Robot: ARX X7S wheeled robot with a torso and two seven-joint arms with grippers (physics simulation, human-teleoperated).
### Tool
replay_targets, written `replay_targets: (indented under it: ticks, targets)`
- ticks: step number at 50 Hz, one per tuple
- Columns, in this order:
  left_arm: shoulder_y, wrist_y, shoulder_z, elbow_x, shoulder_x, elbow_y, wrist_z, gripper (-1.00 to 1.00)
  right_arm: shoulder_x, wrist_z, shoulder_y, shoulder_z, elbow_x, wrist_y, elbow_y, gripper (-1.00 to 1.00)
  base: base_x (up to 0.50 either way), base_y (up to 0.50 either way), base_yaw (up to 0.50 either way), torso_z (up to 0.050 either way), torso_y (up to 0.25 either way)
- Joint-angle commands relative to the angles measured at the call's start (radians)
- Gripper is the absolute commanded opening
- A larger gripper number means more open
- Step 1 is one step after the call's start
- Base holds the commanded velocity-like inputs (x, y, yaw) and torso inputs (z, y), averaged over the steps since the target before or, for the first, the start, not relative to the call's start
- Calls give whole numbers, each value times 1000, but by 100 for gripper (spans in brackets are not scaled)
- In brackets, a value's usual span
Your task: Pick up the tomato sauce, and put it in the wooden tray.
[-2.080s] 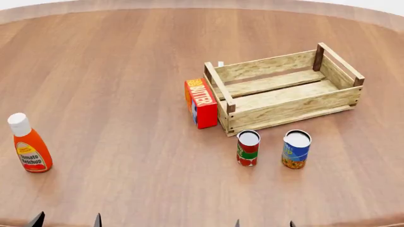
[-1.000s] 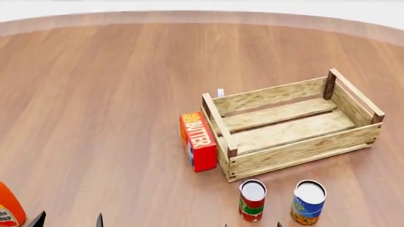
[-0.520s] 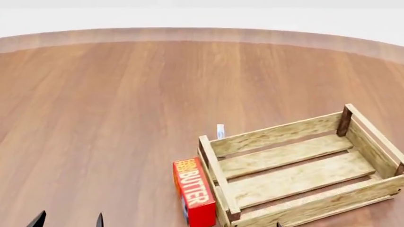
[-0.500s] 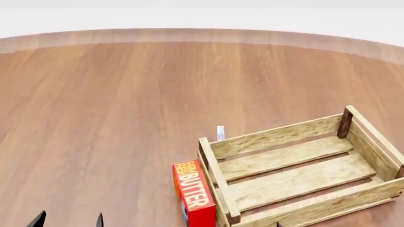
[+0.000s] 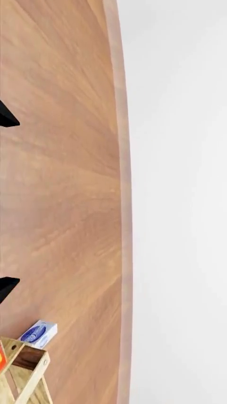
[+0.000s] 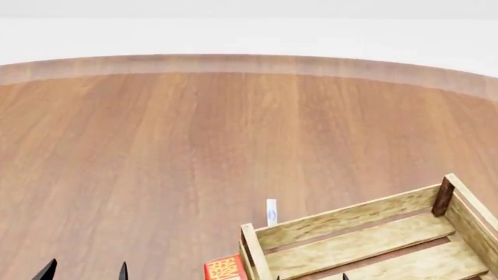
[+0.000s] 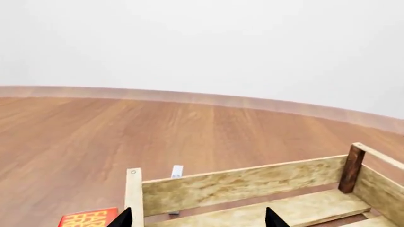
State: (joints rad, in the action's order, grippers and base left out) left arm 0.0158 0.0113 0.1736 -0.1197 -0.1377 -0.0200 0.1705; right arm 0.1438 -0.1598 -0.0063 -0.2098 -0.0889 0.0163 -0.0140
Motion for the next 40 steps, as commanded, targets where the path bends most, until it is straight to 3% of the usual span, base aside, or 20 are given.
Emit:
replay_targets:
  ticks: [1, 15, 16, 18, 22, 29, 34, 40]
  targets:
    - [0, 2, 9, -6, -8, -3, 10, 100, 5, -13, -2, -7, -2, 17, 4, 100, 0, 0, 0, 0, 0]
    - [3, -4, 13, -15, -14, 11, 22, 100, 12, -21, 0, -18, -8, 22, 10, 100, 0, 0, 0, 0, 0]
    - [-8, 12, -155, 132, 129, 14, -142, 100, -132, 151, -20, 155, 132, 16, 8, 100, 0, 0, 0, 0, 0]
    - [-14, 7, -135, 135, 117, 9, -126, 100, -122, 146, -18, 146, 112, 9, 6, 100, 0, 0, 0, 0, 0]
    - [-20, 14, -117, 124, 105, 1, -109, 100, -108, 100, 66, 171, 102, -216, -93, 100, 0, 0, 0, 0, 0]
    - [-23, 18, -99, 111, 88, -4, -89, 100, -91, 56, 254, 154, 164, -406, -177, 100, 0, 0, 0, 0, 0]
    - [-19, 19, -93, 98, 79, 4, -80, 100, -79, 49, 206, 129, 176, -450, -297, 100, 0, 0, 0, 0, 0]
    - [-23, 18, -84, 91, 69, -2, -69, 100, -67, 43, 27, 120, 156, -425, -449, 100, 0, 0, 0, 0, 0]
